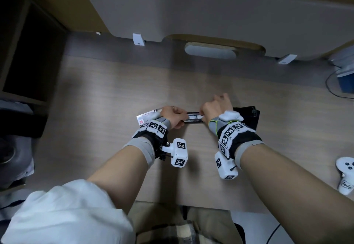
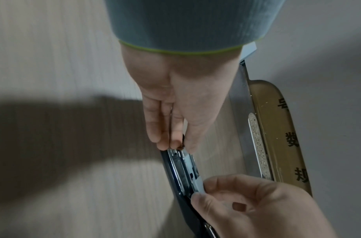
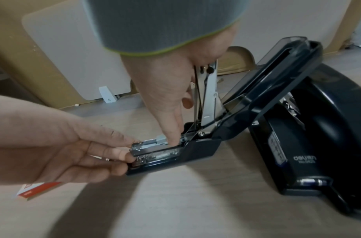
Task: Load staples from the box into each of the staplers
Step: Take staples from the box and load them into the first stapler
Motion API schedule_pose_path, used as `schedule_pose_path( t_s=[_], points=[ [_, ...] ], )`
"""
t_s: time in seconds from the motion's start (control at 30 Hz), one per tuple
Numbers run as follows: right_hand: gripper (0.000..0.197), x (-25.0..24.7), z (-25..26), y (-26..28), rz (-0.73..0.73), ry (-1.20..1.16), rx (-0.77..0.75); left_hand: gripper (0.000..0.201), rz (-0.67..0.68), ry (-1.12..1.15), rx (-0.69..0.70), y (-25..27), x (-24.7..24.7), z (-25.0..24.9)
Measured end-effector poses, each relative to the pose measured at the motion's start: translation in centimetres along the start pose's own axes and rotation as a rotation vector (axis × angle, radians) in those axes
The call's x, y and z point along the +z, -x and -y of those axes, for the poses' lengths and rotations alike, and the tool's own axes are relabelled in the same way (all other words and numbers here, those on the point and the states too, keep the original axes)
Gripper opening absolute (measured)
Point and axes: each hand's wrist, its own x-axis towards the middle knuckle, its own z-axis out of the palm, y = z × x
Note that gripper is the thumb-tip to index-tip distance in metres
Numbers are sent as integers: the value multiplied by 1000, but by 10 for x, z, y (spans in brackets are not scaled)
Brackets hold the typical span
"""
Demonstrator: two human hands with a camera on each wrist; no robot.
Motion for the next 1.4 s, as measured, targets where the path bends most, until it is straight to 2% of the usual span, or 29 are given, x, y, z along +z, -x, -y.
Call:
schedule_pose_path(
  t_s=[0.17, 0.27, 0.4, 0.6, 0.8, 0.9, 1.03, 1.4],
  points=[
    [19, 2, 4, -4, 6, 31, -42, 3, 8, -13, 18, -6, 2, 4],
    [19, -1, 6, -6, 11, -2, -46, 15, 7, -29, 20, -9, 2, 5],
    [21, -6, 7, -7, 16, -28, -48, 15, 24, -48, 8, -11, 0, 4],
    [22, -4, 7, -8, 16, -47, -42, 4, 28, -48, 1, -11, 1, 3],
    [24, -2, 8, -7, 13, -5, -50, 3, 13, -53, 6, -11, 2, 3],
    [24, -2, 9, -7, 2, -1, -47, 13, 20, -60, 15, -12, 2, 4],
    [25, 1, 8, -5, -15, -3, -45, 3, 18, -65, 22, -12, 2, 5],
    [25, 3, 9, -4, -27, -10, -27, 6, 10, -69, 24, -13, 3, 7]
  ],
)
